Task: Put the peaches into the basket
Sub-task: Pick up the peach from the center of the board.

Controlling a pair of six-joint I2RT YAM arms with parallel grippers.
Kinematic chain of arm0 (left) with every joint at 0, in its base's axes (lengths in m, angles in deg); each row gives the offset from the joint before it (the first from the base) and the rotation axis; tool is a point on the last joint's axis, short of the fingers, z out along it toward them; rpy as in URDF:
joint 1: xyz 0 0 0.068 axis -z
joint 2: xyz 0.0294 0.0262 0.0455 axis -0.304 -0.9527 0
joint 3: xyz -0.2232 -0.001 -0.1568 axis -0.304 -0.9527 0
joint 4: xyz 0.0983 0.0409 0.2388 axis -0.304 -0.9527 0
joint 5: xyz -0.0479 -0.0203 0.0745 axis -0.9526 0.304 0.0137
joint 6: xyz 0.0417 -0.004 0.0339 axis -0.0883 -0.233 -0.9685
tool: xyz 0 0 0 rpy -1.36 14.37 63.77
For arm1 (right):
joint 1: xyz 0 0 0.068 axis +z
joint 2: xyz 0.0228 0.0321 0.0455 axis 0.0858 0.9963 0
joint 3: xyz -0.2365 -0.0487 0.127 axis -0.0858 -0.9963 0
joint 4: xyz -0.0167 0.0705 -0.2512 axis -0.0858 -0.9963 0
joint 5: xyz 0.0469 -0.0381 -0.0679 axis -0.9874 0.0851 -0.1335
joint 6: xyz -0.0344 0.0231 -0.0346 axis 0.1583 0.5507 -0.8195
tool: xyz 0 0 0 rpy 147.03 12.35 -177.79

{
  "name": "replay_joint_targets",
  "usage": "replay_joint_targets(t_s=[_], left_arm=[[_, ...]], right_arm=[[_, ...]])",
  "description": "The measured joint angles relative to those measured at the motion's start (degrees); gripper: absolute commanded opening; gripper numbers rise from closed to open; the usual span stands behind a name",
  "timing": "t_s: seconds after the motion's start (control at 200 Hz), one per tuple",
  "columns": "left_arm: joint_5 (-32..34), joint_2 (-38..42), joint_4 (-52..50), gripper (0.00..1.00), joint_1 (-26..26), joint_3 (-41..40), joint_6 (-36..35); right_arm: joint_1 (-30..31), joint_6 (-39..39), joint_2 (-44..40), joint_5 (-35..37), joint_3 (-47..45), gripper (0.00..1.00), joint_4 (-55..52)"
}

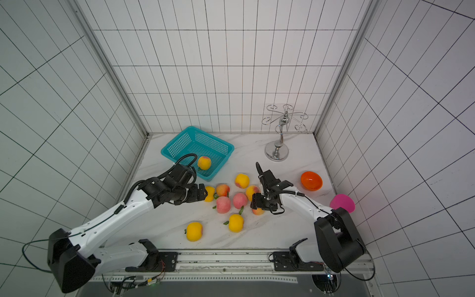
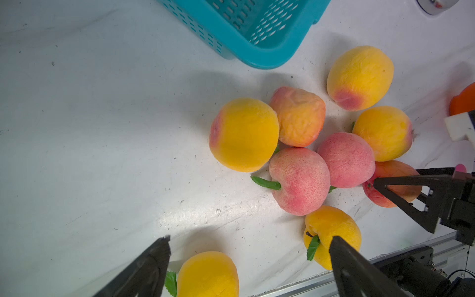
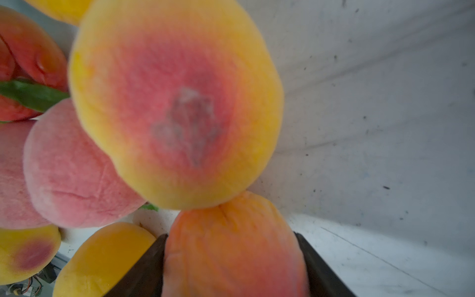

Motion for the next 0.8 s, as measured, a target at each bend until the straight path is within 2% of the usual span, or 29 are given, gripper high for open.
replay_joint_targets(t_s=[0.32,0.545,0.804], left_arm=[[-0.09,0.11,-0.11,0.95,-0.24,0.02,-0.63],[-1.11,2.19,0.15,0.95,-1.84,-0.79,-1.57],[-3.19,5.29,1.18,0.95,-3.52,-3.93,-2.32]], right_arm=[[0.04,0.04,-7.04,2.03,2.38,0.50,-7.58],[0.70,0.11,-9.66,5.20,11.21,0.49,-14.23],[2.49,0.35,-8.81,9.35,23.32,0.48,-21.42]])
